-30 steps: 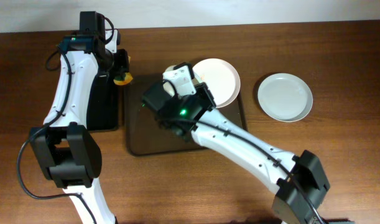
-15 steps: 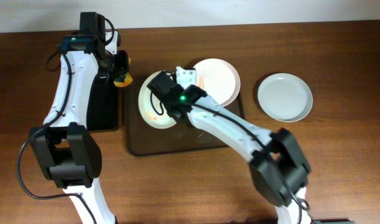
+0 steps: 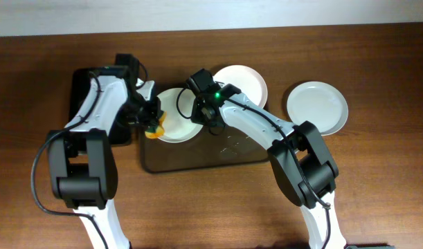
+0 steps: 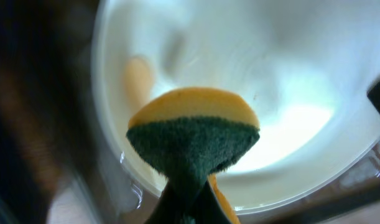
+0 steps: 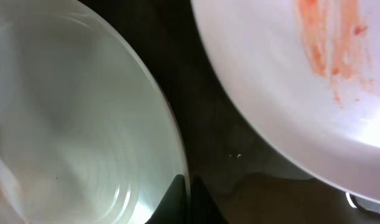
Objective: Clean dirty plates on tray and stack at the side
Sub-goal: 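Lower the sponge back onto the plate and scrub it again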
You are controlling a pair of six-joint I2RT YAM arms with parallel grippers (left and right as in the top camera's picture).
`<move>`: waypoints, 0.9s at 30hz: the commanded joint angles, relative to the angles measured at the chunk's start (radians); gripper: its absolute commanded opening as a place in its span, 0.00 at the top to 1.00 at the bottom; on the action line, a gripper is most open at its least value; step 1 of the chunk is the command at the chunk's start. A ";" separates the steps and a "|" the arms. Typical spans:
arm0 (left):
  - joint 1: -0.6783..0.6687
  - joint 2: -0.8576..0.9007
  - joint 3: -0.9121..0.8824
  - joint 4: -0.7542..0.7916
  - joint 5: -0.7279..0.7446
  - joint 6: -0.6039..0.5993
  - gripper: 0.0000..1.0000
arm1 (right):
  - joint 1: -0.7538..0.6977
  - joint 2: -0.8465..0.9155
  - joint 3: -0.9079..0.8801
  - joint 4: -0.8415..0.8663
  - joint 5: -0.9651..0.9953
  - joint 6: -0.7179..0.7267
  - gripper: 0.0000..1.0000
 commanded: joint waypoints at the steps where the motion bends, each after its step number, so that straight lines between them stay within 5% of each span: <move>1: -0.043 -0.008 -0.090 0.130 0.045 0.023 1.00 | 0.003 0.017 0.013 0.003 -0.013 0.003 0.96; 10: -0.129 -0.008 -0.150 0.237 0.028 0.111 1.00 | 0.003 0.017 0.013 -0.001 -0.013 0.000 0.96; 16: -0.129 -0.008 -0.151 0.127 0.040 0.111 0.99 | 0.003 0.017 0.013 -0.002 -0.018 -0.008 0.96; 27: -0.129 -0.008 -0.231 0.175 -0.050 0.102 1.00 | -0.047 0.078 0.013 -0.020 -0.278 -0.080 0.96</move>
